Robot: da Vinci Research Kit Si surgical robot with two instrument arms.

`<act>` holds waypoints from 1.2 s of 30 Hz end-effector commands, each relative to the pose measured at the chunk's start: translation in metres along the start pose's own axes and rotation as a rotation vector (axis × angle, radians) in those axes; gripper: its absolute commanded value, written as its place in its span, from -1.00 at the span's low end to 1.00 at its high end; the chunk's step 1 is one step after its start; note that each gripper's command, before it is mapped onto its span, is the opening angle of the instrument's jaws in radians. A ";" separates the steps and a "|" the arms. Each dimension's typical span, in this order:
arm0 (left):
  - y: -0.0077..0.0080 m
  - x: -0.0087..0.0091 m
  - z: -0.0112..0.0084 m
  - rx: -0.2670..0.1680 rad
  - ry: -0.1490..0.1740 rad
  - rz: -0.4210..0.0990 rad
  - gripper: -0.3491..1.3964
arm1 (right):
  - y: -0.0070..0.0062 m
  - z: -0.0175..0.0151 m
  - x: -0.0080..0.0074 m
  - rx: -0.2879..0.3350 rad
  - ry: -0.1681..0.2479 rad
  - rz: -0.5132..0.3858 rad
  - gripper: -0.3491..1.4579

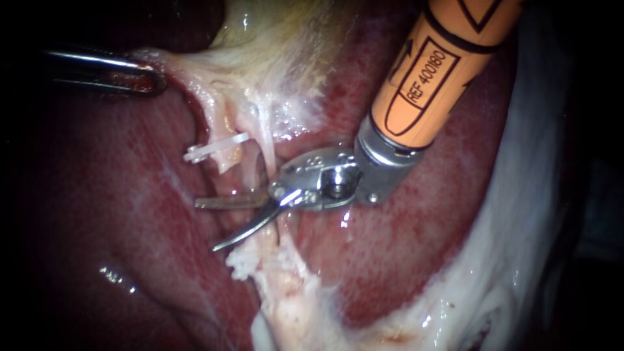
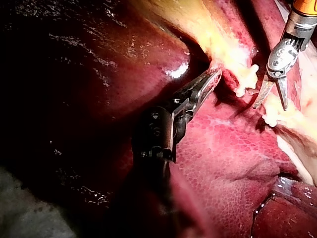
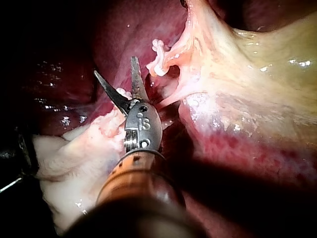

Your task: Go back from the cut left tube

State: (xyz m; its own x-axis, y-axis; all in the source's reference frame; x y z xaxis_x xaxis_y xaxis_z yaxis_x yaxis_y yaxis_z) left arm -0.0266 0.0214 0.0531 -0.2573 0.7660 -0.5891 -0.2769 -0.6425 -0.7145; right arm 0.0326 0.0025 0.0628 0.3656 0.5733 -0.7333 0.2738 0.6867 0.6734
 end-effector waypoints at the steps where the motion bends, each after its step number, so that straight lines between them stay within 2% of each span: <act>1: 0.0000 0.0000 0.0000 0.000 0.000 0.000 -1.00 | 0.0000 0.0000 0.0000 -0.005 0.000 0.001 0.93; 6: -0.0001 0.0000 0.0000 0.000 0.000 0.000 -1.00 | -0.0003 -0.0002 -0.0001 -0.017 0.004 0.013 0.97; 9: -0.0002 -0.0001 0.0001 0.000 0.000 0.000 -1.00 | -0.0014 -0.0014 -0.0003 -0.059 0.014 0.013 0.97; 13: -0.0003 -0.0002 0.0001 0.000 0.003 0.001 -1.00 | -0.0038 -0.0046 -0.0006 -0.186 0.047 0.043 0.97; 14: -0.0003 -0.0002 0.0001 0.000 0.003 0.001 -1.00 | -0.0043 -0.0055 -0.0006 -0.227 0.046 0.016 0.97; 17: -0.0003 -0.0002 0.0001 0.000 0.003 0.001 -1.00 | -0.0060 -0.0087 -0.0008 -0.402 -0.004 -0.085 0.97; 18: -0.0003 -0.0002 0.0001 0.000 0.003 0.001 -1.00 | -0.0066 -0.0100 -0.0009 -0.453 -0.050 -0.127 0.97; 22: -0.0004 -0.0003 0.0002 0.000 0.003 0.001 -1.00 | -0.0083 -0.0137 -0.0014 -0.548 -0.199 -0.162 0.97; 25: -0.0004 -0.0004 0.0002 0.000 0.003 0.002 -1.00 | -0.0093 -0.0159 -0.0019 -0.601 -0.264 -0.162 0.97; 27: -0.0004 -0.0005 0.0003 0.001 0.003 0.002 -1.00 | -0.0095 -0.0170 -0.0019 -0.630 -0.279 -0.161 0.97; 36: -0.0003 -0.0008 0.0008 0.007 -0.001 0.004 -1.00 | -0.0096 -0.0187 -0.0021 -0.629 -0.297 -0.130 0.97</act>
State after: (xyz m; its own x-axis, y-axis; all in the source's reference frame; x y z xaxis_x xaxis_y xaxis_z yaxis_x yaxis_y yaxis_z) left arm -0.0272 0.0208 0.0543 -0.2590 0.7632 -0.5919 -0.2837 -0.6459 -0.7087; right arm 0.0125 0.0031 0.0561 0.6168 0.3854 -0.6864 -0.2026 0.9203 0.3346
